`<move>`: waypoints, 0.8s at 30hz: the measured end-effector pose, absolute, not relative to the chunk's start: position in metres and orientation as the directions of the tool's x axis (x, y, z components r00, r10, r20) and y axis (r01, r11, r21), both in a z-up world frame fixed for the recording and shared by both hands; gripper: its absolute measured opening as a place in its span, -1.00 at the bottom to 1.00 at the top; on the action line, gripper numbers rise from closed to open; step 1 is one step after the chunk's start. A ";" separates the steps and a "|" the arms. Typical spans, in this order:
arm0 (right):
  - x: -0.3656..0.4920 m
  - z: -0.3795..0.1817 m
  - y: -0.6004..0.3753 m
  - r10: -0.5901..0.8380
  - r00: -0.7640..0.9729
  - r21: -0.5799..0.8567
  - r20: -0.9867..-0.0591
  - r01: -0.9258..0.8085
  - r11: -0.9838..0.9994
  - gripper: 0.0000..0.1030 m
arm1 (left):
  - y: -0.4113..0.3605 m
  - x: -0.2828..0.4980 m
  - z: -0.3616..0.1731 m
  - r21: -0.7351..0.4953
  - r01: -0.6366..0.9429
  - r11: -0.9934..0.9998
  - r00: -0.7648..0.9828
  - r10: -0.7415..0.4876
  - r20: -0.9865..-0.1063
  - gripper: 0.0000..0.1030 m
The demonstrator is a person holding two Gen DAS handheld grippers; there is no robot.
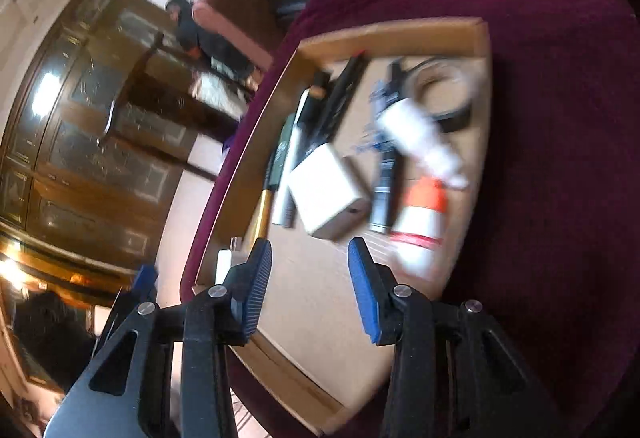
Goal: Organize rigid objects
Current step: 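Open both grippers in the box and move back to the table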
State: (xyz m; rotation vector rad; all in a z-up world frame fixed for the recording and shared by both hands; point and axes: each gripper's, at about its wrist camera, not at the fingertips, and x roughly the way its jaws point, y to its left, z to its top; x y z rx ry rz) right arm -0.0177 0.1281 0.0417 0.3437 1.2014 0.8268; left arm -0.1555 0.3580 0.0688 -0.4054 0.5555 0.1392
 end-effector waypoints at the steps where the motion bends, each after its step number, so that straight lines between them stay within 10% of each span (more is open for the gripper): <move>1: -0.021 0.044 0.113 0.721 0.153 0.637 -0.675 -0.372 0.675 -0.23 | 0.348 -0.145 0.072 -0.316 -0.213 0.925 0.846 0.013 -0.533 0.75; 14: -0.065 0.052 -0.087 0.579 0.472 0.582 -0.665 -0.158 0.798 -0.24 | 0.243 -0.024 0.051 0.054 -0.100 0.993 0.698 0.109 -0.708 0.74; 24: -0.091 0.047 -0.208 0.513 0.584 0.626 -0.628 -0.012 0.780 -0.24 | 0.201 -0.008 0.019 0.018 -0.013 1.000 0.532 0.022 -0.846 0.73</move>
